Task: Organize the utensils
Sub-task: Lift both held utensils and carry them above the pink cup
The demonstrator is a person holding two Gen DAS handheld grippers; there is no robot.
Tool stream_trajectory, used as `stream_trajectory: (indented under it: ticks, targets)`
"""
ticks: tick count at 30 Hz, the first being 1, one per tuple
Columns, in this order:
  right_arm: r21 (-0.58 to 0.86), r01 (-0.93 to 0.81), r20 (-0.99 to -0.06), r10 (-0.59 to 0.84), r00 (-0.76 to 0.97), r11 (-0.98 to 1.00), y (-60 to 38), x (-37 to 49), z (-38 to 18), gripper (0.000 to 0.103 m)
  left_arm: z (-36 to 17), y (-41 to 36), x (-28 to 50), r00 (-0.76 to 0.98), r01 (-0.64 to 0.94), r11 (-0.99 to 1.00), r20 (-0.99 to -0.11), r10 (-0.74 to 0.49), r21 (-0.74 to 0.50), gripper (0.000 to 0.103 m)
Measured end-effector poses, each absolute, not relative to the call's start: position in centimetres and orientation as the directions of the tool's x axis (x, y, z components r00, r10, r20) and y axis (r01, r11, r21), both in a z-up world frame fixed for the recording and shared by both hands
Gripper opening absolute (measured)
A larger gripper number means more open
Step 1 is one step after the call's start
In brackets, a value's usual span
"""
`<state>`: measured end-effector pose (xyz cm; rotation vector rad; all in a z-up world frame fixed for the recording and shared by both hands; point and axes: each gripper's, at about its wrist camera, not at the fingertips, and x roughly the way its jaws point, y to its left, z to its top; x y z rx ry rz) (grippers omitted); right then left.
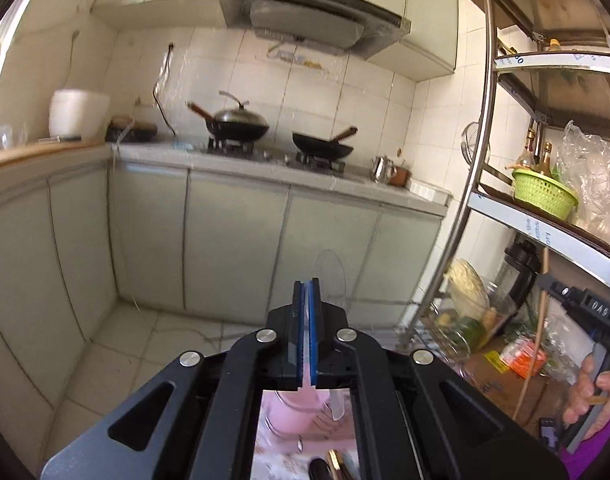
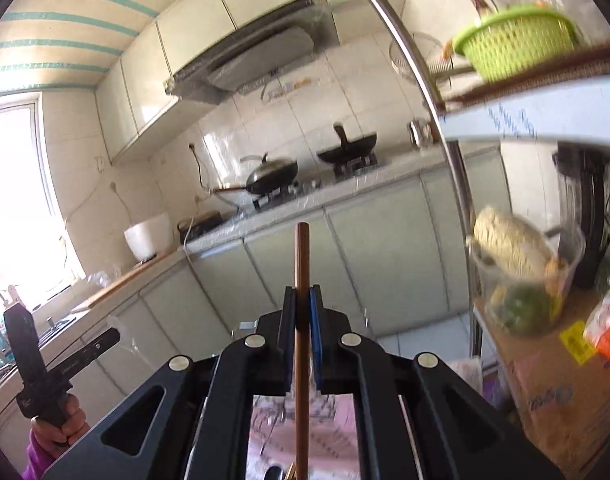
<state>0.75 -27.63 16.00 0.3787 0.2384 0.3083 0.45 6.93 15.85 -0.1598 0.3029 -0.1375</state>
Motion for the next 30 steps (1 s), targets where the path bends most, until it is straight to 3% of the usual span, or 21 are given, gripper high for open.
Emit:
stream_trajectory:
  ticks: [7, 14, 30]
  targets:
    - [0.318, -0.182, -0.022, 0.200, 0.980, 0.930, -28.1, 2.8, 18.2, 0.007, 16.0, 5.9, 3.1, 0.972, 0.029, 0.998, -0.233, -0.040, -0.052, 0.001]
    - [0.319, -0.149, -0.004, 0.159, 0.987, 0.936, -28.3, 7.0, 15.9, 0.007, 13.5, 4.9, 6.2, 0.961, 0.015, 1.000, -0.278, -0.013, 0.003, 0.001]
    - [0.364, -0.112, -0.288, 0.226, 0.931, 0.925, -27.9, 11.1, 7.3, 0.007, 8.1, 3.6, 8.9, 0.899, 0.075, 0.997, -0.434, -0.058, 0.022, 0.001]
